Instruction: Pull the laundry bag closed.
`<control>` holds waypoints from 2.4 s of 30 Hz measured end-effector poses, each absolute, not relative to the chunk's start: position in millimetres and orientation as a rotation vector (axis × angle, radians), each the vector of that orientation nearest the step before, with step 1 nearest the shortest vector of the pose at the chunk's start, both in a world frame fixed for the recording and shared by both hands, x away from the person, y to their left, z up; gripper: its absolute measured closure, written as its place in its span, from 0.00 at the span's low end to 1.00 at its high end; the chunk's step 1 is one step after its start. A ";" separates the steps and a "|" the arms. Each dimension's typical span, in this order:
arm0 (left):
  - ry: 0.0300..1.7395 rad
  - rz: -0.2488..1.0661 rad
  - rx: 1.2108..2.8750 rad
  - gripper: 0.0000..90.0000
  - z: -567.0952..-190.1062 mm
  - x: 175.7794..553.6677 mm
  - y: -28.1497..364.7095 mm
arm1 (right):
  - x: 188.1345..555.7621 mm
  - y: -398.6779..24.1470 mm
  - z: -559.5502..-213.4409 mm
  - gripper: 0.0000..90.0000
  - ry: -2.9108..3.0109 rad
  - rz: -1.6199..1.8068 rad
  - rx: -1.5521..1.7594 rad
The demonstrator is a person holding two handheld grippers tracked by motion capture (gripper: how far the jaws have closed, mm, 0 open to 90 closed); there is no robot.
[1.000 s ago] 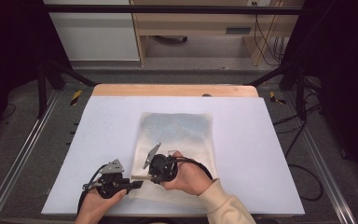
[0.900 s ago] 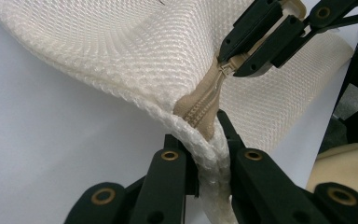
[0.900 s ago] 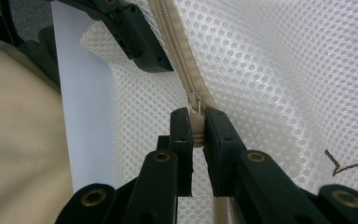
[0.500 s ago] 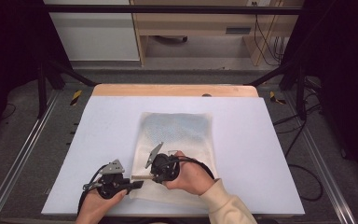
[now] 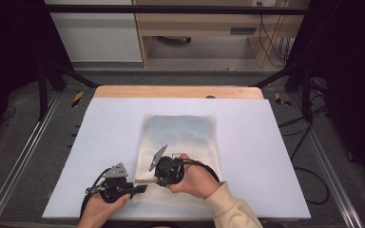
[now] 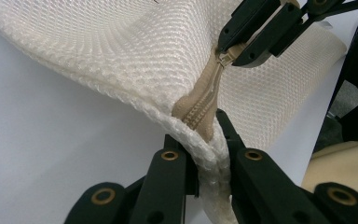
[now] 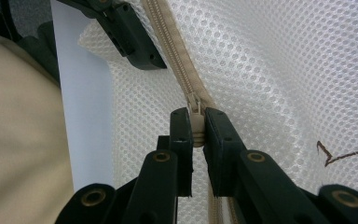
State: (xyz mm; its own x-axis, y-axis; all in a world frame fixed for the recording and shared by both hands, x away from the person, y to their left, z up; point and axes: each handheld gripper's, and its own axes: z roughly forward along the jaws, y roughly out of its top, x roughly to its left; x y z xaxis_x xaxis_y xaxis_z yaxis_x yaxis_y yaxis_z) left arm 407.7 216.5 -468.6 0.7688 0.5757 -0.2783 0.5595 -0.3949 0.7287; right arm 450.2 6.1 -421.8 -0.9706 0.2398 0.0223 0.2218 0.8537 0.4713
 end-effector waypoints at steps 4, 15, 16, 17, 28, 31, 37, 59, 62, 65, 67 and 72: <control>0.848 0.023 2.079 0.94 -468.9 407.9 216.2 | 450.2 5.7 -421.7 0.91 2.985 0.757 0.371; 0.847 0.027 2.072 0.94 -468.1 407.6 216.4 | 449.3 1.7 -419.5 0.91 2.983 0.746 0.379; 0.847 0.027 2.071 0.94 -468.1 407.6 216.5 | 449.5 0.6 -419.4 0.92 2.984 0.743 0.377; 0.848 0.027 2.071 0.94 -468.1 407.6 216.5 | 449.5 -0.4 -419.5 0.91 2.981 0.739 0.382; 0.837 0.015 2.078 0.94 -468.8 406.8 214.1 | 448.3 -7.0 -420.2 0.91 2.982 0.743 0.393; 0.832 0.014 2.080 0.94 -469.2 406.3 212.7 | 448.2 -8.8 -420.3 0.91 2.981 0.743 0.402; 0.829 0.010 2.079 0.94 -469.7 405.9 211.4 | 446.9 -11.4 -419.9 0.91 2.979 0.750 0.401; 0.808 0.008 2.088 0.94 -471.7 405.0 204.7 | 442.0 -24.1 -419.7 0.91 2.971 0.774 0.412; 0.805 0.010 2.090 0.94 -472.1 404.7 203.1 | 442.2 -27.6 -419.9 0.92 2.969 0.778 0.417; 0.801 0.012 2.094 0.94 -472.2 404.8 202.5 | 441.3 -30.0 -419.1 0.91 2.963 0.784 0.432; 0.801 0.014 2.093 0.94 -471.9 404.7 202.5 | 440.7 -31.8 -418.1 0.91 2.956 0.784 0.422; 0.794 0.025 2.094 0.94 -471.0 404.4 202.1 | 438.9 -34.1 -415.8 0.91 2.948 0.780 0.418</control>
State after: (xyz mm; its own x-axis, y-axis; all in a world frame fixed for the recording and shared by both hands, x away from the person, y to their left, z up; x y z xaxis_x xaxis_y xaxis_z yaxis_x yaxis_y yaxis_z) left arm 404.4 202.1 -471.0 0.7960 0.5458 -0.2617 0.5286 -0.4161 0.7399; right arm 438.9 -34.1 -415.8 -0.9612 0.2758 0.0079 0.2436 0.8348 0.4938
